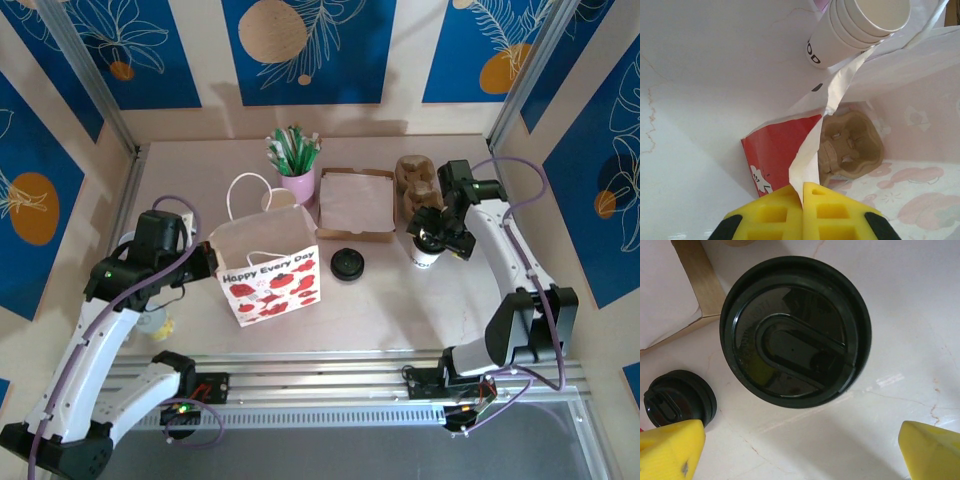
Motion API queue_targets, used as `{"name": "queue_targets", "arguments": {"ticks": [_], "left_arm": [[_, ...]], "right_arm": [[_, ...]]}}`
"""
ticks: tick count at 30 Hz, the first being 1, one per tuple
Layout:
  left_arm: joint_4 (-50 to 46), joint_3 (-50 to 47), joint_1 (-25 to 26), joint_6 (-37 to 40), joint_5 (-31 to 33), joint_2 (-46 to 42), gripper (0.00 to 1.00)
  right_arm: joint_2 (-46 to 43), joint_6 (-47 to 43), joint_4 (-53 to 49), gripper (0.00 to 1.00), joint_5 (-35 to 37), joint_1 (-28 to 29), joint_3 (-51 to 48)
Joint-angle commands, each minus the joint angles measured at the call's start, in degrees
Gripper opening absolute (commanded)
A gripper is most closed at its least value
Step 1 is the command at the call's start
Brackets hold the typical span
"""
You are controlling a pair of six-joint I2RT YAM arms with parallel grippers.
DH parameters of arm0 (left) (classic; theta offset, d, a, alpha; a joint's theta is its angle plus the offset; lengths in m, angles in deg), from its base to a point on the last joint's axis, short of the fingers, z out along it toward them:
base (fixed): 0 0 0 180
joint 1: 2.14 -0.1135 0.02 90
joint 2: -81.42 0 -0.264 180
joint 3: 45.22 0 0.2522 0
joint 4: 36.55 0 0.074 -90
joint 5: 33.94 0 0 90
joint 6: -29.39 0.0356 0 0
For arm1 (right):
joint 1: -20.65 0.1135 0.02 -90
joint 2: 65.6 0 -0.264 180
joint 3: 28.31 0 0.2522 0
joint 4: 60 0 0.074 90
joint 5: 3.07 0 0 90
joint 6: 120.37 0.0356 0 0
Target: Pack the takeout coffee
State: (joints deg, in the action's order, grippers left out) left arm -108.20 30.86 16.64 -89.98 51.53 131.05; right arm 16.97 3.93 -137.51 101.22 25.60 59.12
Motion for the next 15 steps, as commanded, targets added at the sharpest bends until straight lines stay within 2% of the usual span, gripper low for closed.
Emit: {"name": "queue_targets", "arguments": {"ticks": [1,7,15], "left_arm": [[-2.5,0.6,0.6,1.9,1.1,0.2,0.00],[-2.9,0.8,0.7,2.2,1.7,0.2,0.00],[-3.3,1.0,0.6,2.2,2.4,0.1,0.00]], "right_arm": [[1.5,-2.2,0.9,0.99,-2.2,-0.2,-0.2],[4.4,-1.8,-0.7,0.99,1.5,-0.2,1.5],[6.3,-2.2,-0.1,0.99,1.9,0.1,1.9]]}}
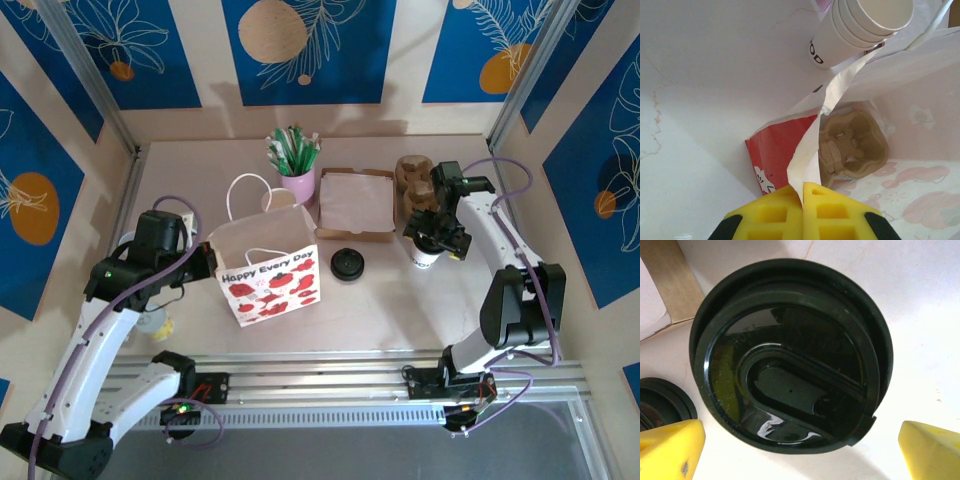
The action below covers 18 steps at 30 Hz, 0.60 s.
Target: Pack the takeout coffee
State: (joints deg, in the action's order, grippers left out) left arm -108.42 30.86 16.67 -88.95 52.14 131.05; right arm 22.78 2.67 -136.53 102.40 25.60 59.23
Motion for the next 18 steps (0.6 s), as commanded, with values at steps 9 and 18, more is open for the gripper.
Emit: {"name": "queue_targets", "arguments": {"ticks": [9,18], "left_arm": [[-3.6,1.7,0.6,1.3,2.5,0.2,0.00],[-3.9,1.8,0.7,1.4,3.1,0.2,0.00]], "right_arm": [[2.7,-2.1,-0.3,0.99,0.7,0.9,2.9],[4.6,-2.2,-0.3,0.99,2.2,0.9,3.0]]}}
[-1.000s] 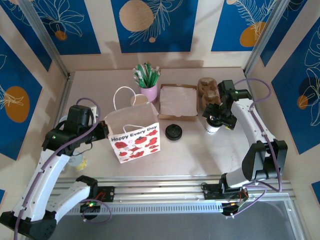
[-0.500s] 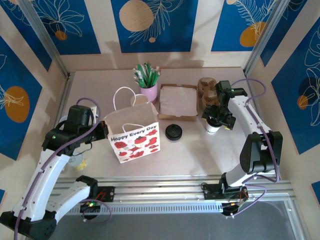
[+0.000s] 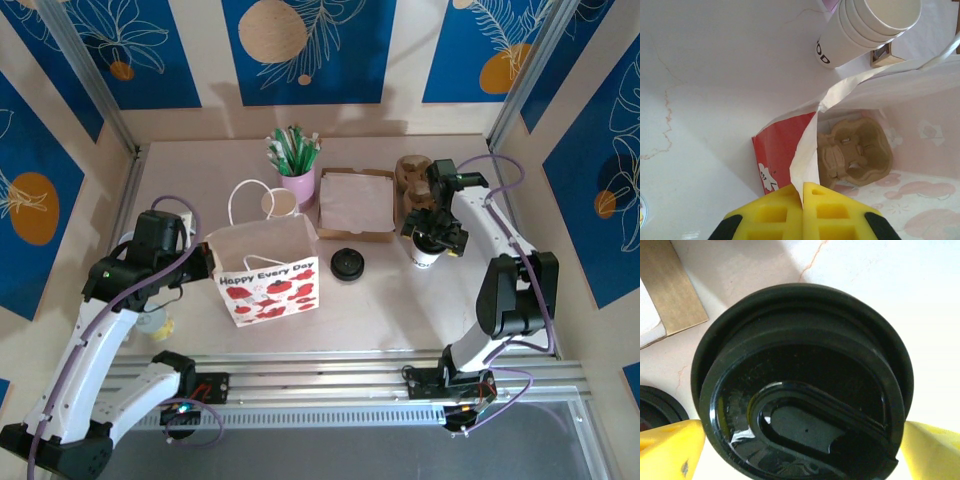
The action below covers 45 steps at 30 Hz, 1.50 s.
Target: Pack the takeout coffee
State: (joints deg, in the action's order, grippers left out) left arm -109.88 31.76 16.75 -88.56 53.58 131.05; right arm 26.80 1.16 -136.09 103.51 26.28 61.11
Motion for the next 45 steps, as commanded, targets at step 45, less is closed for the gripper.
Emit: {"name": "queue_targets", "arguments": {"ticks": [45], "left_arm": [[-1.3,0.3,1.6,0.9,2.5,1.5,0.00]], "right_arm": [[-7.5,-1.1,-3.0,0.88,1.7,6.6,1.9]]}}
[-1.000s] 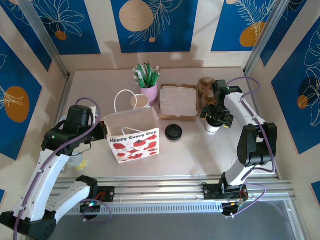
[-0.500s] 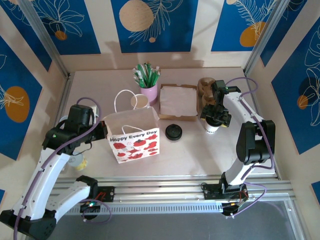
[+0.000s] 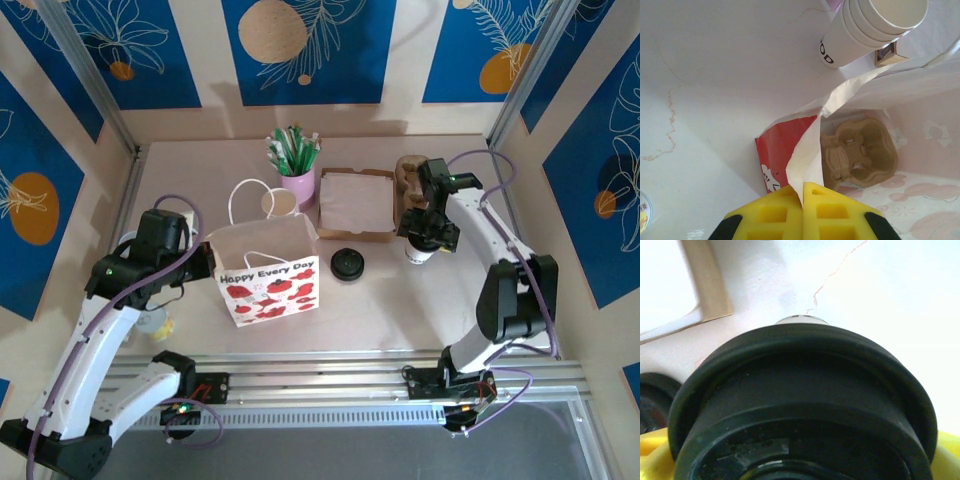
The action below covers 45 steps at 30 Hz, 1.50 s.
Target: Pack the takeout coffee
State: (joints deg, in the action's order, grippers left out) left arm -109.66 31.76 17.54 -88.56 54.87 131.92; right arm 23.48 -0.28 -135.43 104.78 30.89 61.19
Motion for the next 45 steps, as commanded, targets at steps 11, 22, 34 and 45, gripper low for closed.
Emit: {"name": "queue_targets", "arguments": {"ticks": [11,22,34,45], "left_arm": [[-1.1,1.0,1.5,0.5,1.4,1.7,0.00],[-2.3,5.0,3.3,0.7,3.2,3.7,0.00],[-3.0,5.7,4.6,1.0,4.7,4.2,0.00],[-3.2,5.4,5.3,1.2,5.3,4.1,0.00]], "right_arm": [[-11.8,1.6,-12.2,0.84,0.2,20.9,19.5],[1.2,1.6,-25.5,0.84,10.5,42.8,50.0],[16.1,-1.8,-31.1,0.84,7.2,51.7,63.6],[27.8,-5.6,-36.5,0.84,4.8,52.2,71.5]]}}
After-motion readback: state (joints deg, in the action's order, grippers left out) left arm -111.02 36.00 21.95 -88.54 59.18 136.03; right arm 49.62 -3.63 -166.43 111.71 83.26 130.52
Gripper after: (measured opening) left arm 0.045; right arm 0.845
